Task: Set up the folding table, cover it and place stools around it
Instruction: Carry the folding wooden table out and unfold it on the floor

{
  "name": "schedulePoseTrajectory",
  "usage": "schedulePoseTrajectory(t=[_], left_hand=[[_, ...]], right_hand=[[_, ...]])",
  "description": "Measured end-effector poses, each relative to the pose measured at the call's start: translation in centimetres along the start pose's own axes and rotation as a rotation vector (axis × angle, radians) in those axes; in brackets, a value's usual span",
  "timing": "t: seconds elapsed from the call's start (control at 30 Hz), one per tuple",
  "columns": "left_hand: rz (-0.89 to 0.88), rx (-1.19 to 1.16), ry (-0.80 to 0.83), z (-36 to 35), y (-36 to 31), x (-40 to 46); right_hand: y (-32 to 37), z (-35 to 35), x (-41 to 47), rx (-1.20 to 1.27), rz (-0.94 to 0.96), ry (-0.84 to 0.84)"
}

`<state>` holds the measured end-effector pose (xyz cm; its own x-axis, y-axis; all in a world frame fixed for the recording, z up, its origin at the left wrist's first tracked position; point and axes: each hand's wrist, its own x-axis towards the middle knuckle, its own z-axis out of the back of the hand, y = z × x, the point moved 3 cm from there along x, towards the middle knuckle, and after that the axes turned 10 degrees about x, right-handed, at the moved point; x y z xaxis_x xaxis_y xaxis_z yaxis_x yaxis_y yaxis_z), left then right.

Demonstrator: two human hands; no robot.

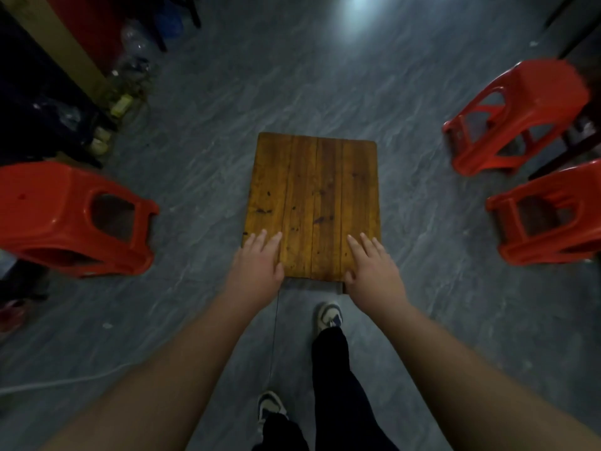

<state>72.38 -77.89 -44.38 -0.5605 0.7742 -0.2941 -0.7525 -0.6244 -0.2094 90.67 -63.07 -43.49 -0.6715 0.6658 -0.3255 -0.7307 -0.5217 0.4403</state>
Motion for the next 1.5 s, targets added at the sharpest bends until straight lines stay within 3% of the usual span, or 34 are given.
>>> schedulePoseTrajectory(t=[0.43, 0.67, 0.9, 1.5], left_hand=[[0.096, 0.071, 0.182, -10.2, 0.1, 24.0], [0.119, 0.214, 0.351, -14.8, 1.3, 33.1], [0.137, 0.21, 0.488, -18.6, 2.3, 36.0], [0.133, 0.236, 0.432, -19.2, 2.6, 36.2]], right_hand=[[-9.6, -5.6, 25.3, -0.012, -0.044, 0.178], [-12.2, -11.0, 33.7, -0.072, -0.092, 0.323], [-12.9, -14.4, 36.2, -0.147, -0.145, 0.368], [-13.0, -14.7, 36.5, -0.169, -0.147, 0.338]])
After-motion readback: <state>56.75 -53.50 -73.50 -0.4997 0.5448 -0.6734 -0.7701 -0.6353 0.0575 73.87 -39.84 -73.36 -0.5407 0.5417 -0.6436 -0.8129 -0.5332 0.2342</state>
